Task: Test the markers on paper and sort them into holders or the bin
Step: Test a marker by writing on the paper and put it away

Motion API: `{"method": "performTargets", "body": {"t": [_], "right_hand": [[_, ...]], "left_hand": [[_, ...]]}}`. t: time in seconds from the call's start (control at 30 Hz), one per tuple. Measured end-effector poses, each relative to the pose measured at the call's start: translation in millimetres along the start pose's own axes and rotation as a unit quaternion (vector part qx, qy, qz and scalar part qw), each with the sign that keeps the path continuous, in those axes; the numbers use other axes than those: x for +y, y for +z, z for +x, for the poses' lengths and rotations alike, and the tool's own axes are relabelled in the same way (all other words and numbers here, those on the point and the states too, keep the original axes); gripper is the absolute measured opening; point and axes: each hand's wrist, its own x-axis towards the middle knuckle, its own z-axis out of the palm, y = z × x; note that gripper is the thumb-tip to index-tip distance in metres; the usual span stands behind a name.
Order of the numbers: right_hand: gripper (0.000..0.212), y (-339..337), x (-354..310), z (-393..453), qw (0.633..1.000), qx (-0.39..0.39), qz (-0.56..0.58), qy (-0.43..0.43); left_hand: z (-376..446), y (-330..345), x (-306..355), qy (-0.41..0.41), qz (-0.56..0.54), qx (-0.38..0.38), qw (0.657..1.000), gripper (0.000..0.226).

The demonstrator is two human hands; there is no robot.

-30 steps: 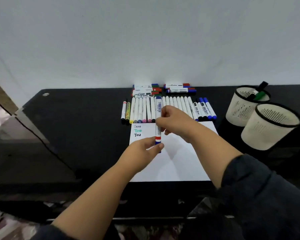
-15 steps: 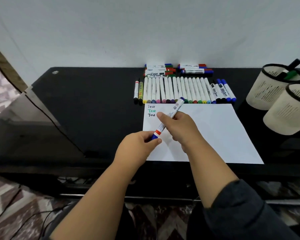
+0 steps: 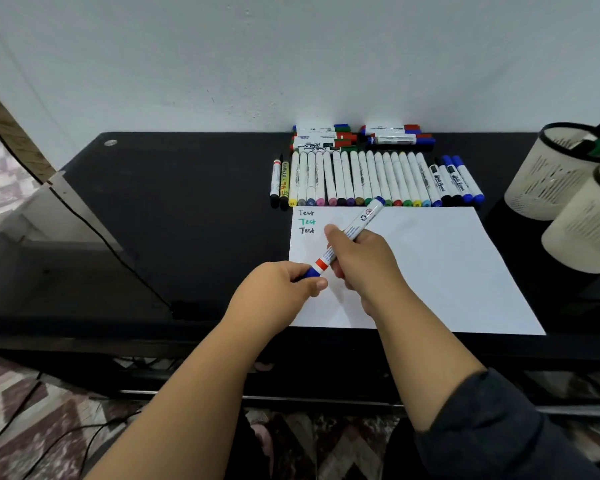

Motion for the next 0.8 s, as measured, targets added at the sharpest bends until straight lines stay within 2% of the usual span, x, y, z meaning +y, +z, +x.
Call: {"method": "performTargets", "body": {"t": [0.13,0.43,0.63,0.8], "right_hand": [[0.025,5,0,2,1.0,-0.006,-0.01,0.005],[0.021,7,2,7,0.998,-0.013,0.041,0.037],[0.024,9,1,5,0.998,-0.026,0.063,0.017],[0.032,7,0,2,0.992,-0.057,0.112,-0.023]], "left_hand": [[-3,-1,-1,0.005,-0.025,-0.002,1.0,0.013],[-4,-8,-1,0.01,-0.139,-0.041,0.989,0.006],[-1,-12,-6,-0.003,-0.181,-0.053,0.982,0.014],[-3,-17,-10,-0.014,-0.246,-0.095,0.965,0.015]]}}
